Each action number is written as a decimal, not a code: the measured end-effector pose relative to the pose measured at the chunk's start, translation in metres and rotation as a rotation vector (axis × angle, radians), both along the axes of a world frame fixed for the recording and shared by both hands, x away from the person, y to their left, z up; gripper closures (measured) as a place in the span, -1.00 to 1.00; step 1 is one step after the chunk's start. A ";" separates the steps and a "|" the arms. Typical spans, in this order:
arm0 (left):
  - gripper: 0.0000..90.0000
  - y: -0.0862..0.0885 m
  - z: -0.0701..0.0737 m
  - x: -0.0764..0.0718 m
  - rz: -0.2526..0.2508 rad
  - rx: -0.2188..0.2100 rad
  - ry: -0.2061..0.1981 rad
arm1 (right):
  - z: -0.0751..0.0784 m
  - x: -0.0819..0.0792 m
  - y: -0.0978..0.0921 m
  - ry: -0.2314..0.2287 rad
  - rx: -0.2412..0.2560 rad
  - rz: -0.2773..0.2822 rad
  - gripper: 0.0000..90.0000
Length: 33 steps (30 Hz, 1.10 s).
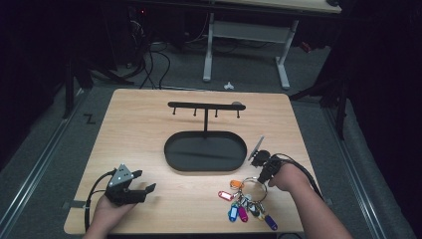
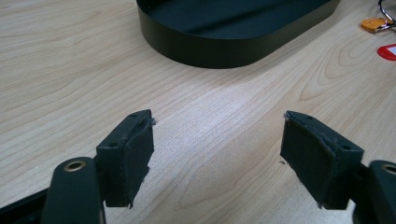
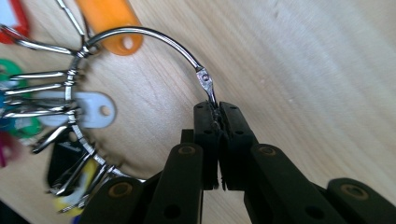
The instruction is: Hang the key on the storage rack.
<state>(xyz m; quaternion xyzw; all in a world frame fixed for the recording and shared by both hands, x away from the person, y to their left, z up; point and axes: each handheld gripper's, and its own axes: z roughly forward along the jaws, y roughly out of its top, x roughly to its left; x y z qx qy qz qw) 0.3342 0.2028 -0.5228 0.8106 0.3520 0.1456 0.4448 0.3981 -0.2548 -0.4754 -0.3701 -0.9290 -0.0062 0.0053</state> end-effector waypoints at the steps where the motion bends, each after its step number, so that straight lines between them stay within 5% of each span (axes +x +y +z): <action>1: -0.42 0.000 0.000 0.000 0.000 0.000 0.001 | 0.005 0.000 0.000 -0.004 0.005 0.007 0.94; 12: -0.42 0.002 0.000 -0.001 0.002 -0.002 0.002 | 0.066 -0.018 0.000 -0.095 0.082 0.032 0.95; 33: -0.42 0.001 0.001 -0.002 0.001 -0.001 -0.003 | 0.146 -0.029 0.000 -0.181 0.076 0.009 0.95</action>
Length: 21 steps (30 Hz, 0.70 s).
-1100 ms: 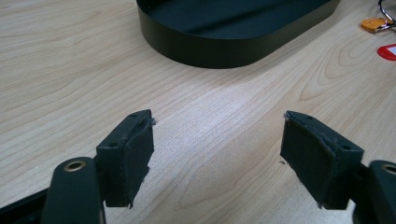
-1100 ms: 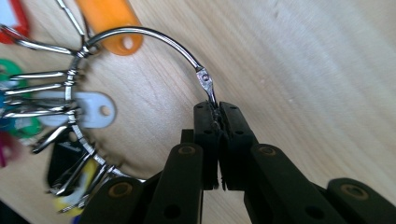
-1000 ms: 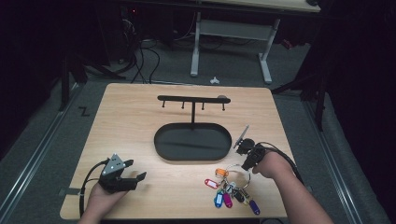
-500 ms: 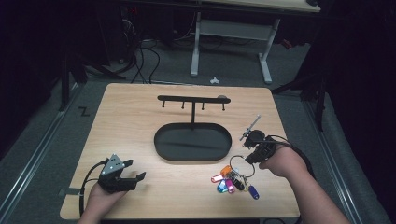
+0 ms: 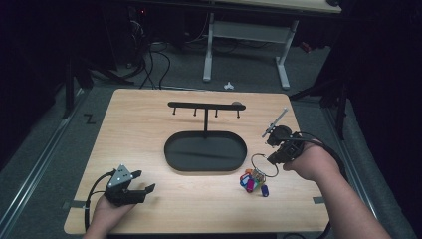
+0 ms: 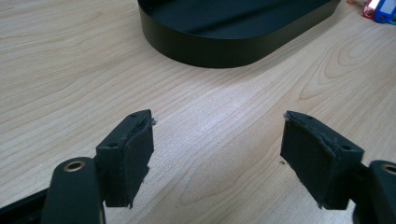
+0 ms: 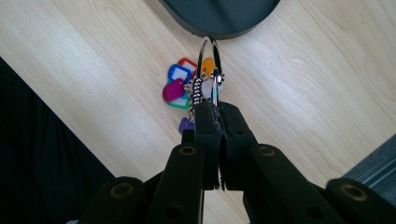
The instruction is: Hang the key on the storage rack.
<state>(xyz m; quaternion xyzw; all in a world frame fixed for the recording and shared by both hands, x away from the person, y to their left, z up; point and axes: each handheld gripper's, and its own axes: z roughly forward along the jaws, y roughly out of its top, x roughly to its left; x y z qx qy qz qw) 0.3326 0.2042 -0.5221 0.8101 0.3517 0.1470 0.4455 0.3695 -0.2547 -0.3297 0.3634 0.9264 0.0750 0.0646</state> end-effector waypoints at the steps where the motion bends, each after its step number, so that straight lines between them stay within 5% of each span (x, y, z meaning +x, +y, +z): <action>1: -0.42 0.000 0.000 0.000 0.000 0.002 -0.001 | 0.003 0.000 0.000 -0.002 -0.002 0.002 0.95; 21: -0.42 -0.002 0.000 0.003 -0.004 -0.007 -0.001 | 0.037 0.010 0.015 -0.012 -0.019 0.012 0.95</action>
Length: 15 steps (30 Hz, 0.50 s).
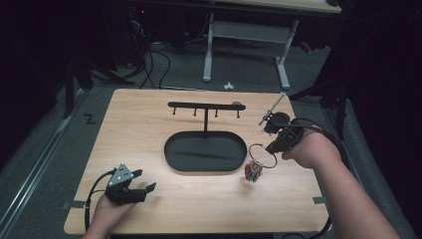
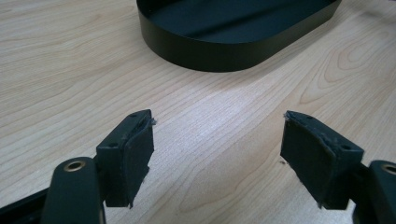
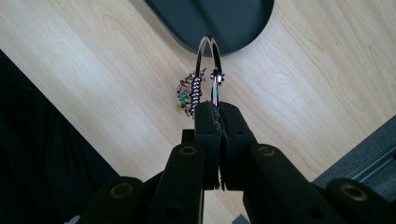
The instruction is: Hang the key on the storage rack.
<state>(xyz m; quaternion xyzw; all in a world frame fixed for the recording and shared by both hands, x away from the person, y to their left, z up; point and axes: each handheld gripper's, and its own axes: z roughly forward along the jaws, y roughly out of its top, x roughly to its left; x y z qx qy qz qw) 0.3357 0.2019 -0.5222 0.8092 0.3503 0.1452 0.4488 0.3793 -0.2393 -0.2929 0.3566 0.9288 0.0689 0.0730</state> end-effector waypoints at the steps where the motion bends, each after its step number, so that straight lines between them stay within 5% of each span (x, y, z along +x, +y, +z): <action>1: -0.42 0.000 0.000 0.000 -0.003 0.005 0.001 | 0.001 0.001 0.001 -0.001 0.000 0.002 0.95; 15: -0.48 0.008 0.003 -0.002 0.040 -0.010 -0.025 | 0.010 0.018 0.016 -0.017 0.002 0.024 0.95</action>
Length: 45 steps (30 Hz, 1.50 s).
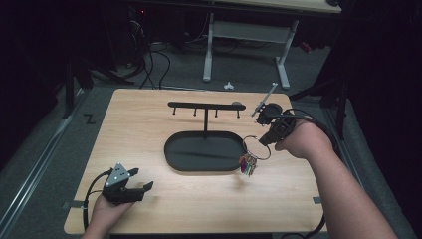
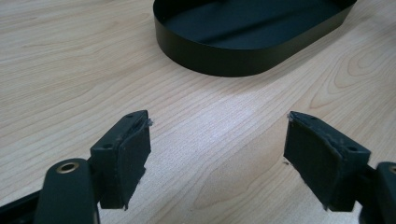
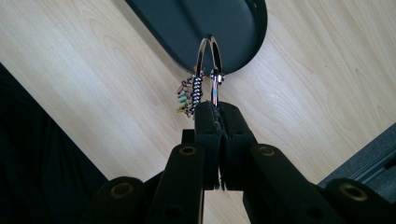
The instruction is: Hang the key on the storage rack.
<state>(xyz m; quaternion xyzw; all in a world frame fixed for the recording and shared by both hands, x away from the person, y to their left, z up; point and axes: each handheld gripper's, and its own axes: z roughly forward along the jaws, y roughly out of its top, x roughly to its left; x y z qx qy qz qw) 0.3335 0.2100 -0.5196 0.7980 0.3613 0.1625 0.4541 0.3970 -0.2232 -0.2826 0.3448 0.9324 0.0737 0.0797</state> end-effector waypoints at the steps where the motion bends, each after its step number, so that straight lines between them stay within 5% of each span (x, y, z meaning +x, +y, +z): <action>1: -0.48 0.000 0.000 0.000 -0.001 -0.001 0.002 | 0.001 0.001 0.001 -0.001 -0.005 -0.007 0.95; 45: -0.46 0.003 0.000 0.001 -0.006 -0.009 0.011 | 0.004 0.081 0.029 -0.025 -0.001 -0.028 0.95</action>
